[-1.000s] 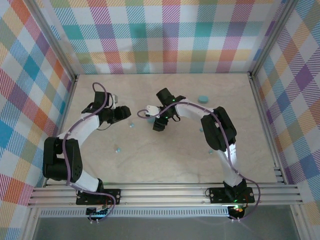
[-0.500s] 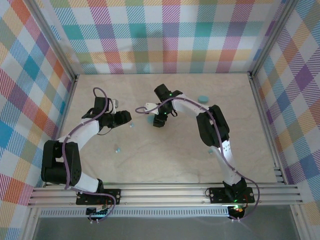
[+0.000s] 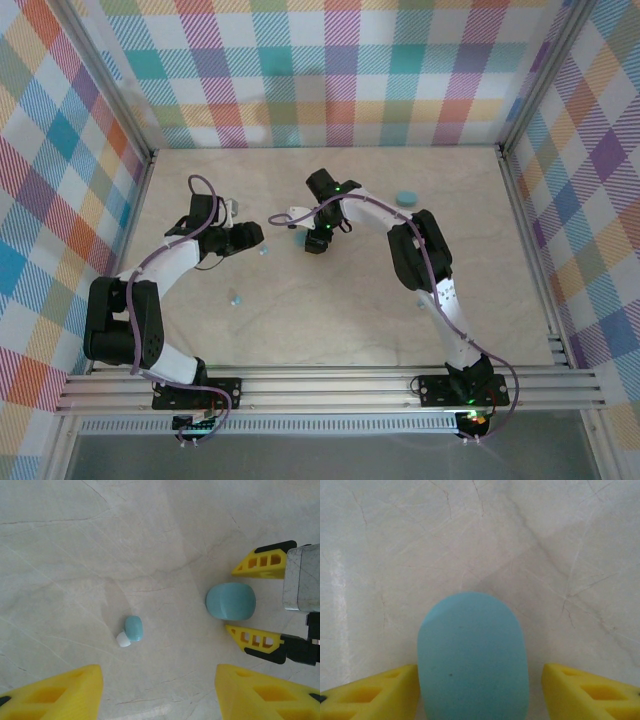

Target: Insert the wireless bluetooth earbuds into the charging case

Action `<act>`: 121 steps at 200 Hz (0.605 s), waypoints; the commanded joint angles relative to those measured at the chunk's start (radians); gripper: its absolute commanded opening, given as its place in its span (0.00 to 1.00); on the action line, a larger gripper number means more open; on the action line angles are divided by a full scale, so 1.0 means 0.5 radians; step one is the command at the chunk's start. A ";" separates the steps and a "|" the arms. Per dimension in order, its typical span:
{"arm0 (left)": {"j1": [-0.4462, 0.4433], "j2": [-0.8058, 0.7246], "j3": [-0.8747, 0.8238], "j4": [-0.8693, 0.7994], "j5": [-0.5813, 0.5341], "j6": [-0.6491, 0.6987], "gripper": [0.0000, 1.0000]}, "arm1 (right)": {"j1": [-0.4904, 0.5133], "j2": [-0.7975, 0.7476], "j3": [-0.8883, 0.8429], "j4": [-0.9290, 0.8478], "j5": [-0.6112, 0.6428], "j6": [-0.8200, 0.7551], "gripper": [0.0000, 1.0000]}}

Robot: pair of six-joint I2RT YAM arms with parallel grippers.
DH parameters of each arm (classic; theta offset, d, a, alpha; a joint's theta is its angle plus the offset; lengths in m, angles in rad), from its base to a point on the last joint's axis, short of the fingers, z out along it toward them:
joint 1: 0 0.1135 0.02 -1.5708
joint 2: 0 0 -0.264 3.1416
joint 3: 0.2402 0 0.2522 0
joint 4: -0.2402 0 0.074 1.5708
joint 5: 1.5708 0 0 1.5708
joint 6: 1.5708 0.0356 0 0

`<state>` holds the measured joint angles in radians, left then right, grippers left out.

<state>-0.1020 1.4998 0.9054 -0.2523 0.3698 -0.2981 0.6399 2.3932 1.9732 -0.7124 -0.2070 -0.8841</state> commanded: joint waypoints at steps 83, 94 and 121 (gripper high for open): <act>0.029 -0.166 -0.032 -0.075 0.036 0.186 0.61 | -0.004 -0.089 -0.052 -0.122 -0.311 0.083 0.40; 0.029 -0.190 -0.047 -0.081 0.047 0.205 0.61 | -0.005 -0.098 -0.052 -0.141 -0.322 0.104 0.38; 0.029 -0.264 -0.098 -0.032 0.183 0.276 0.61 | -0.004 -0.137 -0.056 -0.187 -0.352 0.155 0.35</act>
<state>-0.1013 1.4132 0.8867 -0.2817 0.3893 -0.2115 0.6399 2.3852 1.9579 -0.7498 -0.3199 -0.8371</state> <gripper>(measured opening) 0.609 0.411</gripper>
